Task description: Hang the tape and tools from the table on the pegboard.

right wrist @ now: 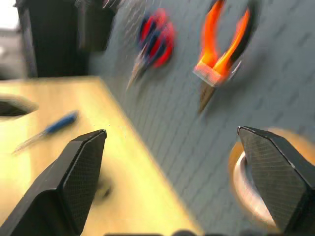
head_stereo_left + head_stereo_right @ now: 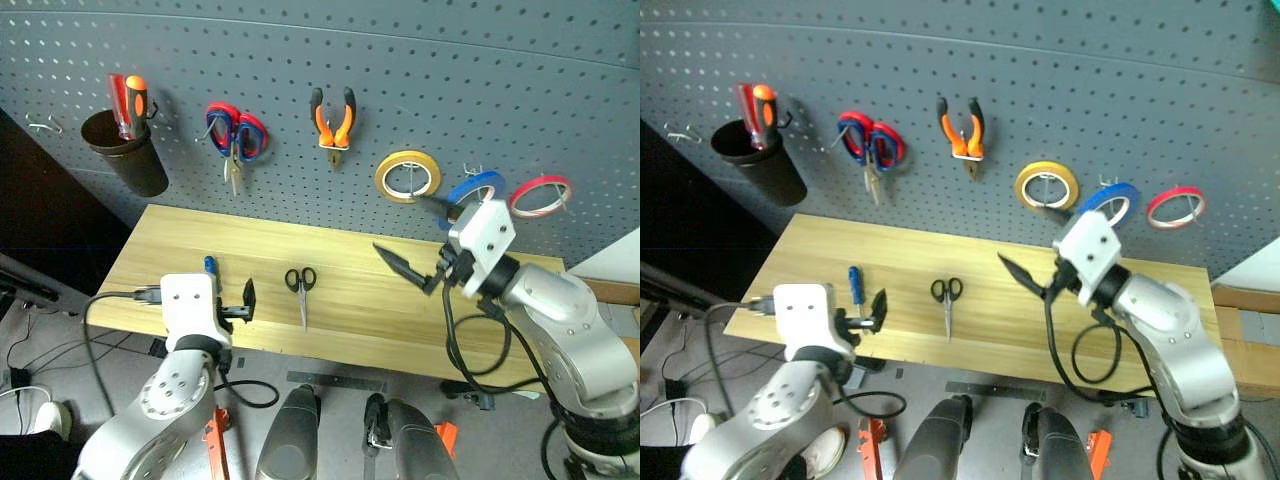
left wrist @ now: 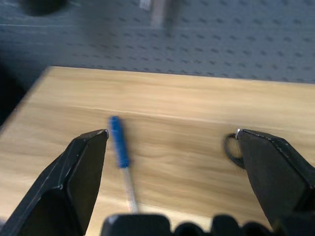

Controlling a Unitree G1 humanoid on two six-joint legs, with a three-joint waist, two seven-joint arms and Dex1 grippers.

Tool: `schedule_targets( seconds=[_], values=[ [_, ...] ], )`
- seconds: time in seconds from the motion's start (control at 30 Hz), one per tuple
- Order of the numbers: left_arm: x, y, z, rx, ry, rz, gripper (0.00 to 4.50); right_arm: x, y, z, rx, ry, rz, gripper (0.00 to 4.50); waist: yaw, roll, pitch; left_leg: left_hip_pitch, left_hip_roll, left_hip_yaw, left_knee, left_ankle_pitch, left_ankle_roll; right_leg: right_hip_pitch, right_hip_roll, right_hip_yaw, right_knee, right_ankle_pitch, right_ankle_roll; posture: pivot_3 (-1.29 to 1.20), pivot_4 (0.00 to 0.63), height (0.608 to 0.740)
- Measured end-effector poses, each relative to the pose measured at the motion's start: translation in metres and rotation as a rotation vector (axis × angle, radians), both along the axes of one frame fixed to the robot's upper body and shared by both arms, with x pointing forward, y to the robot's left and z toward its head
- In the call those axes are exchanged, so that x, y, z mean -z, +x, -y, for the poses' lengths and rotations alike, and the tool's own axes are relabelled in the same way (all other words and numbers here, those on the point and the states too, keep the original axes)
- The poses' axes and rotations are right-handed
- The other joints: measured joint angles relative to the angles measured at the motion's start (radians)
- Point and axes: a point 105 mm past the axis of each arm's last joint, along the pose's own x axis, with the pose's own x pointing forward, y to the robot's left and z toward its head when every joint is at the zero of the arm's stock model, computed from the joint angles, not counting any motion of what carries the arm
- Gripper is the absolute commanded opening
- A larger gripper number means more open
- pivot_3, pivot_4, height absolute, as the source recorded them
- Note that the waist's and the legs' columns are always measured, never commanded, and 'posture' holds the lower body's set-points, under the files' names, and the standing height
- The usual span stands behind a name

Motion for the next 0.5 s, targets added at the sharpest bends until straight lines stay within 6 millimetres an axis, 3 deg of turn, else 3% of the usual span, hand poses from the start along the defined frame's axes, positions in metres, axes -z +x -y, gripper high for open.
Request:
schedule_targets(
  seconds=[0.3, 0.5],
  values=[
    [0.032, 0.057, 0.010, 0.077, -0.012, -0.106, 4.50, 0.031, -0.012, 0.000, -0.092, -0.062, -0.196, 4.42, -0.084, -0.005, -0.012, -0.001, 0.000, 0.000, 0.000, 0.000, 0.000, -0.001, 0.000, 0.000, 0.000, 0.000, 0.000, 0.06, 0.251, 0.740],
    [0.049, 0.062, 0.010, 0.043, -0.014, -0.185, 4.50, 0.031, -0.012, -0.005, -0.153, -0.045, -0.247, 4.42, -0.112, -0.007, -0.014, -0.001, -0.001, 0.000, -0.001, 0.000, 0.000, -0.001, 0.000, 0.000, 0.000, 0.000, 0.001, 0.04, 0.256, 0.740]
  ],
)
